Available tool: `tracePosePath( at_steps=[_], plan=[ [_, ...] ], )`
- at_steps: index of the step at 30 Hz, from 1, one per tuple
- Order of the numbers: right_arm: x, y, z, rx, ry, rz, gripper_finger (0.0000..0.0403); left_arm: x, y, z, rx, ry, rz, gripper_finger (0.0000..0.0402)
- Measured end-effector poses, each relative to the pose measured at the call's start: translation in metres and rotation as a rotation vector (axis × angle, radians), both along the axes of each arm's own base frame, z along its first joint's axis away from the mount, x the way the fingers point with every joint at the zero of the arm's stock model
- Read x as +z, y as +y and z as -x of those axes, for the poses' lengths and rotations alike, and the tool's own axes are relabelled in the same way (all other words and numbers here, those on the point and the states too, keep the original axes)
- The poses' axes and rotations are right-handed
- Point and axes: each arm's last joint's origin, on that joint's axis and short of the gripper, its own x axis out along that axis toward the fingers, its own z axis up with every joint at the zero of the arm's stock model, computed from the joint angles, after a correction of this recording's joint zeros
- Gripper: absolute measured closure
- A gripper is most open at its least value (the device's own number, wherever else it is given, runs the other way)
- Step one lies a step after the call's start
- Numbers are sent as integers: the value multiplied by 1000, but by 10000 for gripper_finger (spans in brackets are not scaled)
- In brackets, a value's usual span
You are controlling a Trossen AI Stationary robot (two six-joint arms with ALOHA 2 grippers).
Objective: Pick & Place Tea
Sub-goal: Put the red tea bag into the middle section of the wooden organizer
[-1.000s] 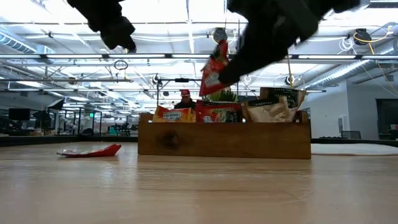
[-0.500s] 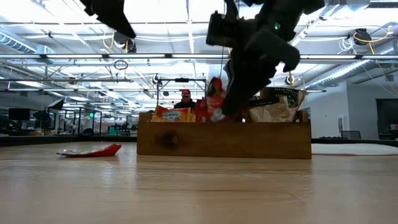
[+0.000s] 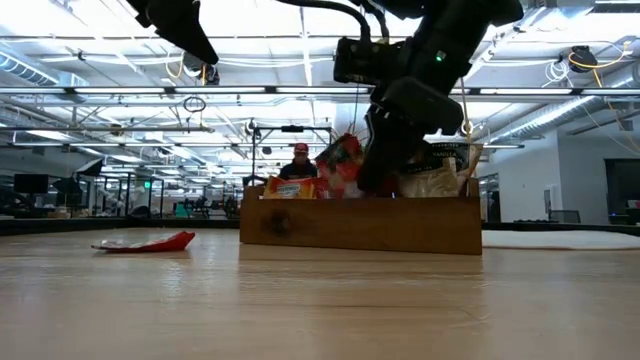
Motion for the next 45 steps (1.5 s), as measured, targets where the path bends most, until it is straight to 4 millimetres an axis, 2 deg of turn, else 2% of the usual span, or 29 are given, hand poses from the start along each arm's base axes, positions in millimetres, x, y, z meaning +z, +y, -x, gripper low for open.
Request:
tracePosePath(
  at_steps=[9,16,19,21,26,29,32,36,40,45],
  plan=[
    [4,-4,0,-74,-39,103,265,0,0,0,2,-4,8,332],
    [29,-3,0,-73,-173,104,248,0,0,0,8,-7,12,332],
    [46,-4,2,-53,-223,104,261,0,2,0,22,-12,0,332],
    [59,-3,1,-11,-195,87,284,1,3,0,36,-22,-16,332],
    [87,8,-17,106,-58,38,388,1,9,-1,75,-25,-49,332],
    [80,16,-35,178,17,28,399,-2,17,-2,105,-14,-60,332],
    [54,19,-45,214,146,50,402,-14,26,-1,148,9,-65,332],
    [23,11,-53,172,250,116,402,-31,37,3,203,40,-66,332],
    [13,2,-53,115,305,165,403,-40,42,5,226,48,-53,332],
    [0,-6,-57,102,345,123,403,-42,41,4,228,36,-47,332]
  ],
)
